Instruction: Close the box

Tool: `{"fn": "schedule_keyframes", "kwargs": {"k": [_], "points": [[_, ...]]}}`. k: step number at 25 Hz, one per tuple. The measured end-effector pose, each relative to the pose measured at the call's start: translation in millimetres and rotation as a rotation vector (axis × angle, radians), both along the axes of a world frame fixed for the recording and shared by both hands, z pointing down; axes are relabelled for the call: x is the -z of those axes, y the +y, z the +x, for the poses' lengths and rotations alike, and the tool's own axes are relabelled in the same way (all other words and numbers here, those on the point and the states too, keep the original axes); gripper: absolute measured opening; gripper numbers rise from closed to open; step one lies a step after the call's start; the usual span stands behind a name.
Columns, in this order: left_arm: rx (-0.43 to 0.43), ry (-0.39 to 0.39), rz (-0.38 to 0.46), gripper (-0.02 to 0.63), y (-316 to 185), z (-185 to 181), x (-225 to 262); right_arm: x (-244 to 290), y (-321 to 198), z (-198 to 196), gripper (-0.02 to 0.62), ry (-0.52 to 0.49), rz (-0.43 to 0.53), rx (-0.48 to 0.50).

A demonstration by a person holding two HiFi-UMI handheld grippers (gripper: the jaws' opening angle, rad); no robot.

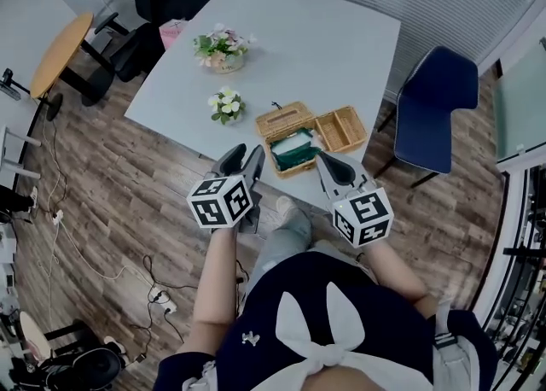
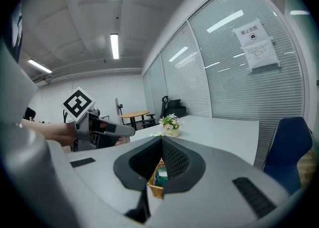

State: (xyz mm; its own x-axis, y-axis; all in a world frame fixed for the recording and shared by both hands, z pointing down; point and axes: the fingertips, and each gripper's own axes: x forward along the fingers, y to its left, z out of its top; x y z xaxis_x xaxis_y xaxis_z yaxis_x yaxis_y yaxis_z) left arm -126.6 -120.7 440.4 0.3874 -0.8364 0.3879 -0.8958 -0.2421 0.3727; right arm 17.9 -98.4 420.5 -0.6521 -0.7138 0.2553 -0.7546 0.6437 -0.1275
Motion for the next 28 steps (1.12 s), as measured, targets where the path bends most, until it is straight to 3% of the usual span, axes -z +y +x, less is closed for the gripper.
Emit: {"fn": "schedule_keyframes", "kwargs": {"k": [11,28], "points": [[0.020,0.064,-0.118,0.169,-66,-19,-42,-8,-55,-10,0.003,0.016,-0.024,-0.012],[0.040,0.171,-0.329,0.169,-125,-27,-110,-30,-114,-14,0.003,0.031,-0.090,-0.030]]}}
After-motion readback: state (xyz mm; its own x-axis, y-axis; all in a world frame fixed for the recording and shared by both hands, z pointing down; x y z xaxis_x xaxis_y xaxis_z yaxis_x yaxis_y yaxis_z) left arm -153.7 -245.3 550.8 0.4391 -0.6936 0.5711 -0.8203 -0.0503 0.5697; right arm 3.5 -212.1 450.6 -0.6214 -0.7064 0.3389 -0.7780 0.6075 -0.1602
